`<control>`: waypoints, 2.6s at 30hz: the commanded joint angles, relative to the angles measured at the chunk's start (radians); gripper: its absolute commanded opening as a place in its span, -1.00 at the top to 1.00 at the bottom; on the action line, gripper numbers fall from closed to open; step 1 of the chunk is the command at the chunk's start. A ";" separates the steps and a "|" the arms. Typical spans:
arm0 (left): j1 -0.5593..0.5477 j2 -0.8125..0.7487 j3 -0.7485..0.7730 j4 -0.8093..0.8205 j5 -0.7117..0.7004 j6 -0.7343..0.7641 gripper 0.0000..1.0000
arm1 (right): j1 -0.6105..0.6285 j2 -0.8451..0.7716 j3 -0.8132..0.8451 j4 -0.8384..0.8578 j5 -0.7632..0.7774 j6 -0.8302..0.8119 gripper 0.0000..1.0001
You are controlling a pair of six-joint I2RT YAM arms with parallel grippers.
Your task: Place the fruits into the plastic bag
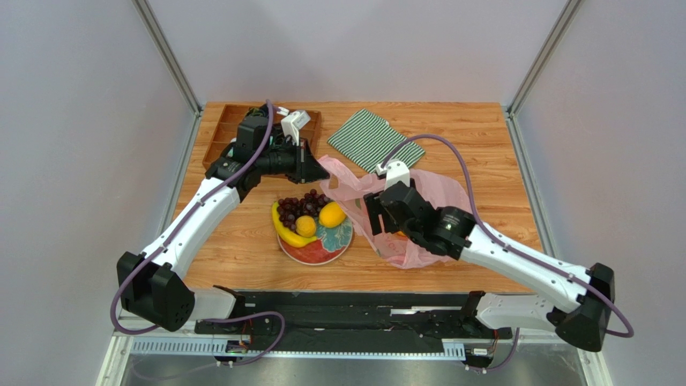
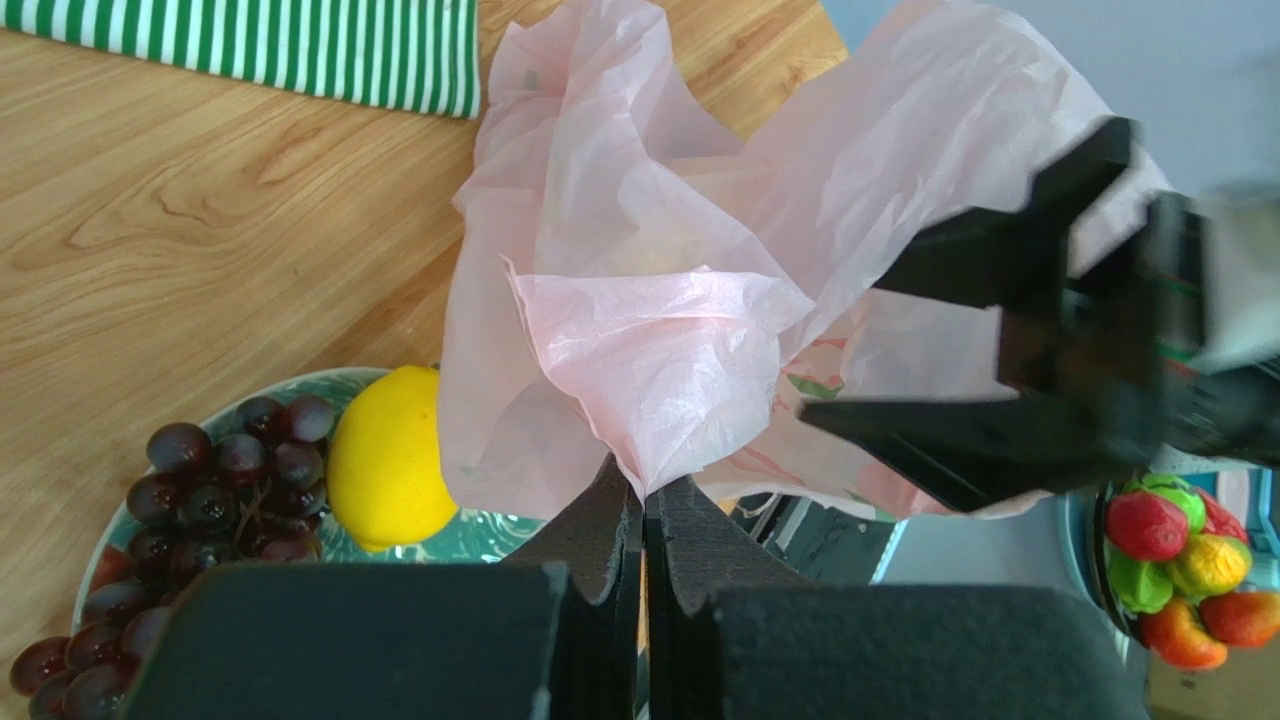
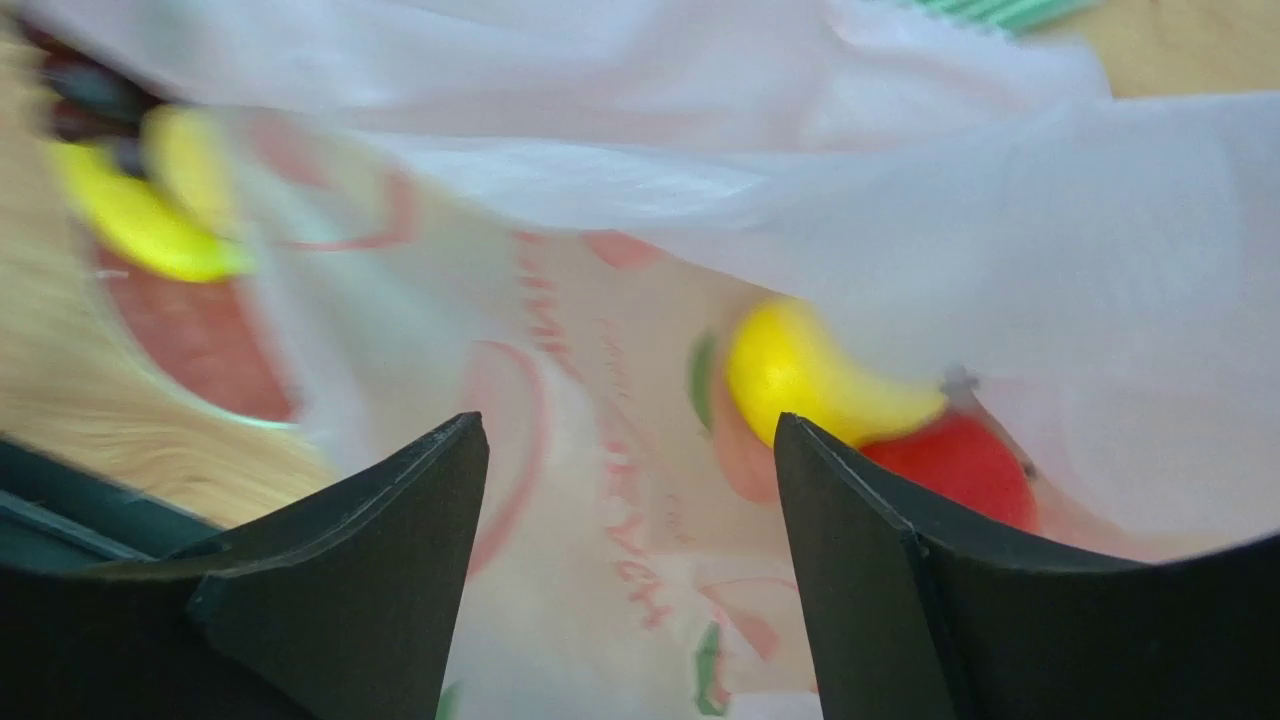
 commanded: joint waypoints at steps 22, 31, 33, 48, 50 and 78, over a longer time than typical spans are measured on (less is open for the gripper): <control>-0.003 -0.008 0.034 0.008 0.005 0.006 1.00 | 0.332 0.432 0.229 0.412 -0.164 -0.162 -0.49; -0.003 -0.011 0.034 0.008 0.005 0.004 1.00 | 0.211 0.524 0.212 0.372 -0.057 -0.079 -0.63; -0.003 -0.011 0.034 0.008 0.007 0.004 1.00 | 0.191 0.542 0.211 0.366 -0.017 -0.074 -0.66; -0.003 -0.013 0.035 -0.005 -0.046 0.009 1.00 | 0.110 0.592 0.151 0.464 0.098 -0.059 -0.79; 0.003 -0.010 0.035 -0.022 -0.132 0.018 1.00 | 0.107 0.589 0.125 0.500 0.105 -0.051 -0.79; 0.083 0.053 0.014 0.054 -0.015 -0.050 1.00 | 0.004 0.638 0.087 0.648 -0.133 -0.017 -0.80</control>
